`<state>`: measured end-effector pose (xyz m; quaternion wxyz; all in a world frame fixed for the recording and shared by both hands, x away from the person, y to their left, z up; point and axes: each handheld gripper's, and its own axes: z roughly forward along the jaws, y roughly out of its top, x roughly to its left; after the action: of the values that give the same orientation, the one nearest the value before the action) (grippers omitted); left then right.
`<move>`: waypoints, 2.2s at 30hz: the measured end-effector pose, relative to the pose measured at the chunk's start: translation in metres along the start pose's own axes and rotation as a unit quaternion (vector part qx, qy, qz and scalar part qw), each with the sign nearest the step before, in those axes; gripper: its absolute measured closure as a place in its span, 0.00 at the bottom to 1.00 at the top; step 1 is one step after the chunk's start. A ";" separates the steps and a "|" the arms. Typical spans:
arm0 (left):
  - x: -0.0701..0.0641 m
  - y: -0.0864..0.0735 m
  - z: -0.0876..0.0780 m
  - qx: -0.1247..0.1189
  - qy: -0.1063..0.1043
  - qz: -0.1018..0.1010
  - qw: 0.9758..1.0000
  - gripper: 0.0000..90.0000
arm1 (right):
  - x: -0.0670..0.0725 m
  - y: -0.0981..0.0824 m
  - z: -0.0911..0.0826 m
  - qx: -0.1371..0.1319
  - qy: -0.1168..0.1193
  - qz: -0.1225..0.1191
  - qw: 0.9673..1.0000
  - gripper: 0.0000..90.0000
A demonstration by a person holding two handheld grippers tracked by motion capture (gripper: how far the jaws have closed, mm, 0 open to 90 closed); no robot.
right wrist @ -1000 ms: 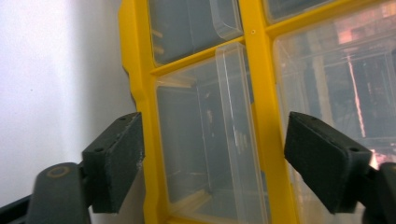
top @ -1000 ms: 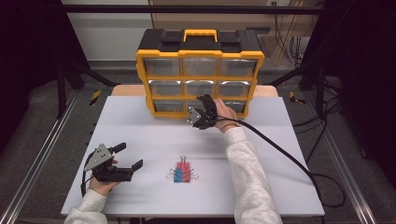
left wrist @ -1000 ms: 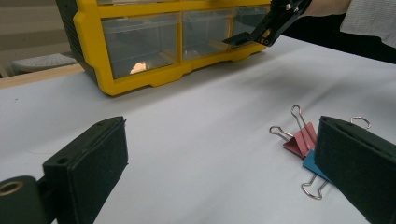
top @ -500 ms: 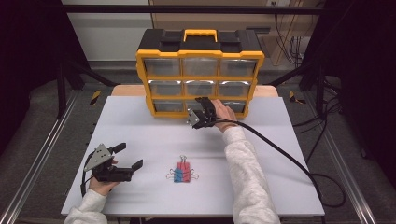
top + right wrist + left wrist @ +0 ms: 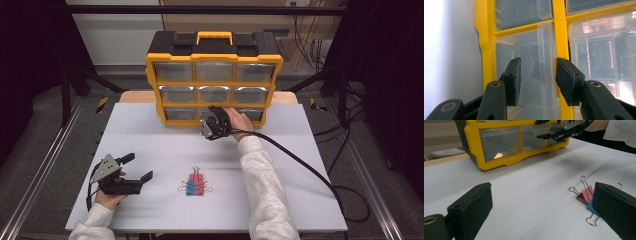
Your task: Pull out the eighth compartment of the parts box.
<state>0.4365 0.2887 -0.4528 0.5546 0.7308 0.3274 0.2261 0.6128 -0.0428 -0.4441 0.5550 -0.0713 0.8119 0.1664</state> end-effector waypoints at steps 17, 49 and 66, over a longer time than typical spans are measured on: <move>0.000 0.000 0.000 0.000 0.000 0.000 1.000 0.03 | 0.007 -0.002 0.001 -0.003 -0.042 -0.048 0.998 0.76; 0.000 0.000 0.000 0.002 0.000 0.001 1.000 0.03 | 0.004 -0.003 -0.010 -0.013 -0.041 -0.071 0.997 0.86; -0.001 0.000 0.000 0.002 0.001 0.002 1.000 0.03 | 0.011 -0.001 -0.021 -0.017 -0.041 -0.076 0.996 0.86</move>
<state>0.4361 0.2879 -0.4532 0.5525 0.7324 0.3270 0.2268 0.5903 -0.0503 -0.4472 0.5980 -0.1357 0.7774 0.1404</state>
